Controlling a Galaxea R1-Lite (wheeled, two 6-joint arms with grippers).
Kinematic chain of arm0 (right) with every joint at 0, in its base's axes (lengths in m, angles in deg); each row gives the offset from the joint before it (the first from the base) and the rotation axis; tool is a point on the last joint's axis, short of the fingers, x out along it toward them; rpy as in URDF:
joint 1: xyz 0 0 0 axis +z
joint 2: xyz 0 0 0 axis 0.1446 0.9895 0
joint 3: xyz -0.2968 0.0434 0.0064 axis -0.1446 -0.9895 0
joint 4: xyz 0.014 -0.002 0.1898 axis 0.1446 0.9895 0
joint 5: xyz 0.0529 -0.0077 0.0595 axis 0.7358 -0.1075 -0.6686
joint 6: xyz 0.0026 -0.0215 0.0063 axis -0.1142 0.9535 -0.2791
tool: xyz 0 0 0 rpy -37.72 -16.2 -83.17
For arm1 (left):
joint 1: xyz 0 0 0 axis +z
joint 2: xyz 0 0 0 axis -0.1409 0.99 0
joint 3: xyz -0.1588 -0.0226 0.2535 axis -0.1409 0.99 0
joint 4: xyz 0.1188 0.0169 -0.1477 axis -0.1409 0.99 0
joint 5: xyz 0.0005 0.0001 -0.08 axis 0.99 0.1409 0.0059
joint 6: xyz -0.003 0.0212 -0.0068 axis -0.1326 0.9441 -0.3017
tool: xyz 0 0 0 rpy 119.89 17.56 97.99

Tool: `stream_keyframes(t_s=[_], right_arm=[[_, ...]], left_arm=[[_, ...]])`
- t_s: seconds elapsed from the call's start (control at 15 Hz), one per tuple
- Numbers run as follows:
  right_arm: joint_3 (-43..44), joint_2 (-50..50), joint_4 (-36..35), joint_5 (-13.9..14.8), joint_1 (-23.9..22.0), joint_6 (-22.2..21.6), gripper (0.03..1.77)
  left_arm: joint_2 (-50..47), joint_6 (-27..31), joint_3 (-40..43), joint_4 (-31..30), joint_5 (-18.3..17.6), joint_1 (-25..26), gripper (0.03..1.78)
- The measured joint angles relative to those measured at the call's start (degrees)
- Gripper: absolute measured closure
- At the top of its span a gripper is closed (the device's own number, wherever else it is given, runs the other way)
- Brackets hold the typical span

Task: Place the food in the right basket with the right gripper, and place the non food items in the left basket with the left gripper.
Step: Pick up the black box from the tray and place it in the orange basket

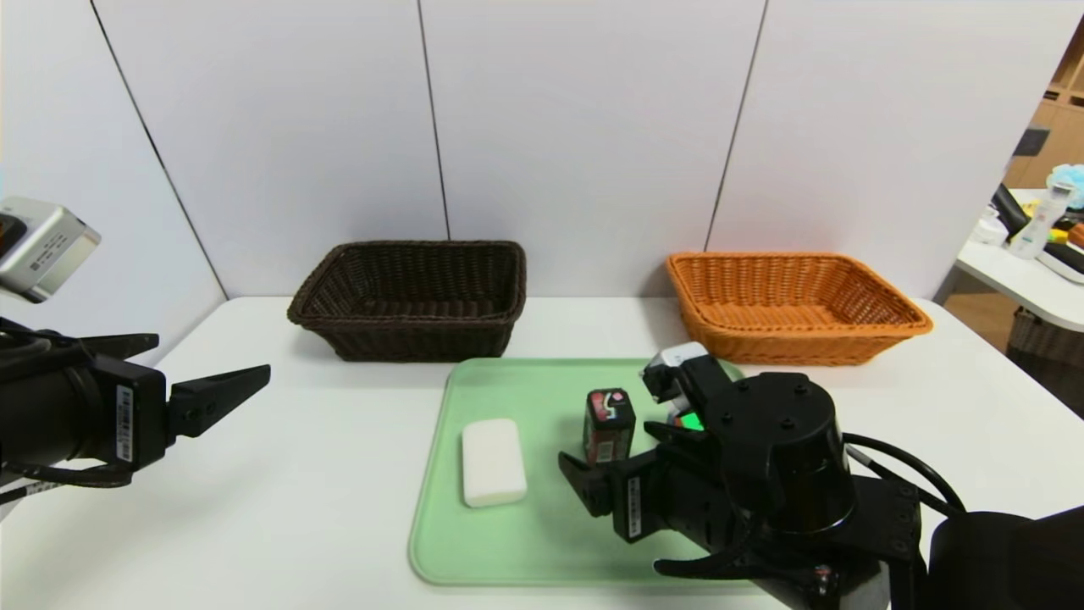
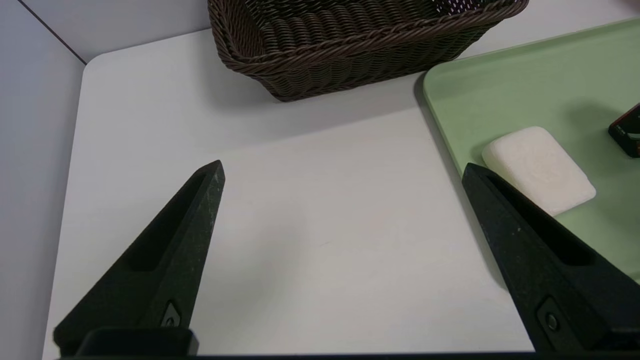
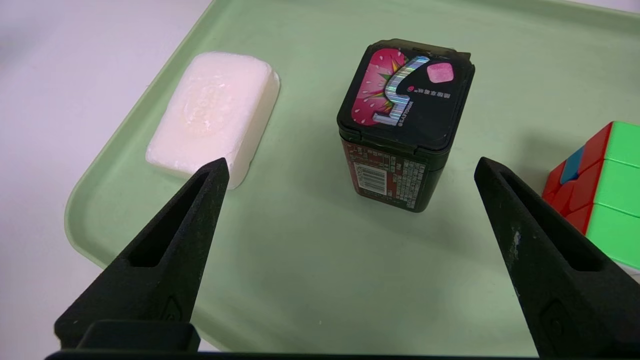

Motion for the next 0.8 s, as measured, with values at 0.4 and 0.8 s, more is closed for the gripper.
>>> stream_keyframes(t_s=[0.4, 0.8], right_arm=[[-0.4, -0.6, 0.1, 3.3, -0.4, 0.0, 0.10], [-0.8, 0.0, -1.0, 3.3, -0.2, 0.0, 0.10]], left_arm=[[-0.5, 0.0, 1.2, 0.0, 0.0, 0.0, 0.12], [-0.6, 0.0, 1.8, -0.1, -0.1, 0.0, 0.12]])
